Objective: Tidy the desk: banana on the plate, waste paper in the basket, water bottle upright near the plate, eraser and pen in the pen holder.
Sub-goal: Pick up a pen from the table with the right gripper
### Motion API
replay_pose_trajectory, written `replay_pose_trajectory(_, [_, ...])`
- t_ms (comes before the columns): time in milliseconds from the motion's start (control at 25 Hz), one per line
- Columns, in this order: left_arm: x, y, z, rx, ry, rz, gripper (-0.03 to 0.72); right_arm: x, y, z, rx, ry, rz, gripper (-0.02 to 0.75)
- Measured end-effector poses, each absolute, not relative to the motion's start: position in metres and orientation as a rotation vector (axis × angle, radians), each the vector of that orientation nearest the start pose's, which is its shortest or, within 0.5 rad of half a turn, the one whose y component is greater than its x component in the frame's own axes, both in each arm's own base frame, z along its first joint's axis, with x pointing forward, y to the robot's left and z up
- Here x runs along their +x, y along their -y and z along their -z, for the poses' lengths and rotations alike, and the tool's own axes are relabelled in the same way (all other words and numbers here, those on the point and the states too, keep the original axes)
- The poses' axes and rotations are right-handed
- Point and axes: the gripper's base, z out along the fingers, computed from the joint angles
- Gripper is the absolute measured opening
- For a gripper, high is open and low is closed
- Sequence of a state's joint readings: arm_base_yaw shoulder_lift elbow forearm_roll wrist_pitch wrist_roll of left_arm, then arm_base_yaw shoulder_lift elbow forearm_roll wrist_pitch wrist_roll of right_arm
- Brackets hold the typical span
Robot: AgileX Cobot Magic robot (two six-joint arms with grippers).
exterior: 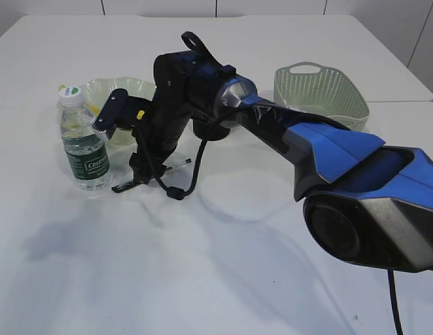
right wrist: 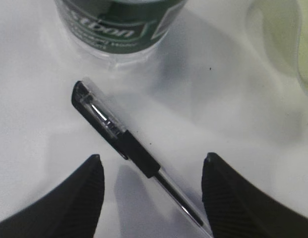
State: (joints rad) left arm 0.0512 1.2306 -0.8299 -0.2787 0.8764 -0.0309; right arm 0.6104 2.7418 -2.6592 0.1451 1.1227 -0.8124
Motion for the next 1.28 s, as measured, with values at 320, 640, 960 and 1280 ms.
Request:
replay_pose_trajectory(320, [0.223, 0.008, -0.264, -0.301, -2.725, 0.337, 0.591, 0.459, -0.330, -0.140, -1.676, -2.085, -0.138, 0.464])
replay_pose_trajectory(640, [0.223, 0.008, -0.264, -0.301, -2.723, 0.336, 0.591, 0.458, -0.329, -0.127, -1.692, -2.121, -0.161, 0.464])
replay_pose_trajectory(960, [0.223, 0.008, -0.264, -0.301, -2.723, 0.336, 0.591, 0.458, -0.330, -0.120, -1.692, -2.139, -0.180, 0.464])
replay_pose_trajectory(1280, [0.223, 0.008, -0.264, -0.301, -2.723, 0.336, 0.591, 0.452, -0.330, -0.119, -1.714, -2.182, -0.231, 0.450])
